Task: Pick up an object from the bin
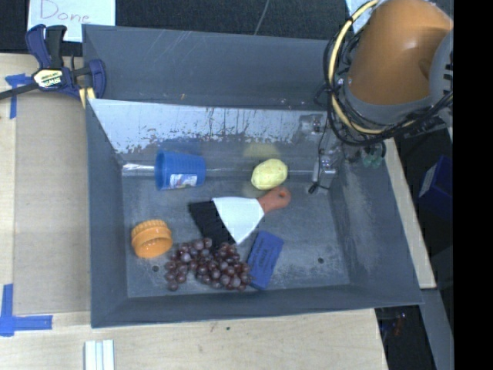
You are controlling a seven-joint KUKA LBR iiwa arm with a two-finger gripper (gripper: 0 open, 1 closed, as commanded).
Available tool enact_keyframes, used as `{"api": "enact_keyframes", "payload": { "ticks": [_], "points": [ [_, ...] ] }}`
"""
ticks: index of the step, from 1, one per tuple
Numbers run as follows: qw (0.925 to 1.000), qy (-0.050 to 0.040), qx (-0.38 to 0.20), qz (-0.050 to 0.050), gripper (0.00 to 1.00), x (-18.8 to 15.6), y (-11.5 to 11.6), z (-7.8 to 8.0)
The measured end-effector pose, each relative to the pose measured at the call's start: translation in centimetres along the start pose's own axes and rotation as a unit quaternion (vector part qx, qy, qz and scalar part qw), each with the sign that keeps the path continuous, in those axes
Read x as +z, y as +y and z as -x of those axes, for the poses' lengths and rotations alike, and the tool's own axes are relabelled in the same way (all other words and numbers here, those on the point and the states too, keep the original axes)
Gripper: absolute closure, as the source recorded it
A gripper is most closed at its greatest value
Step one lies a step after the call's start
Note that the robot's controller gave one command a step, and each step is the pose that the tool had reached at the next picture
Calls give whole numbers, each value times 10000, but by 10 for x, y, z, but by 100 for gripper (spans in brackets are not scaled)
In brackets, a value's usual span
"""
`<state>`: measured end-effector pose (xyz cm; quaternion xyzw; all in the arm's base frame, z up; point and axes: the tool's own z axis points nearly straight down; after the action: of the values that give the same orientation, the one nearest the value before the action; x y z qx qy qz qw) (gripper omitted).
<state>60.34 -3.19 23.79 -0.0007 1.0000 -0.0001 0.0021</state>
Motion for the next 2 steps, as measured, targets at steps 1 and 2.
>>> {"api": "enact_keyframes", "payload": {
  "ticks": [1, 2],
  "points": [
    [10000, 2, 2, 0, 0, 0, 0, 0],
    [9998, -37, 186, 1, 0, 28, -1, -2]
  ]
}}
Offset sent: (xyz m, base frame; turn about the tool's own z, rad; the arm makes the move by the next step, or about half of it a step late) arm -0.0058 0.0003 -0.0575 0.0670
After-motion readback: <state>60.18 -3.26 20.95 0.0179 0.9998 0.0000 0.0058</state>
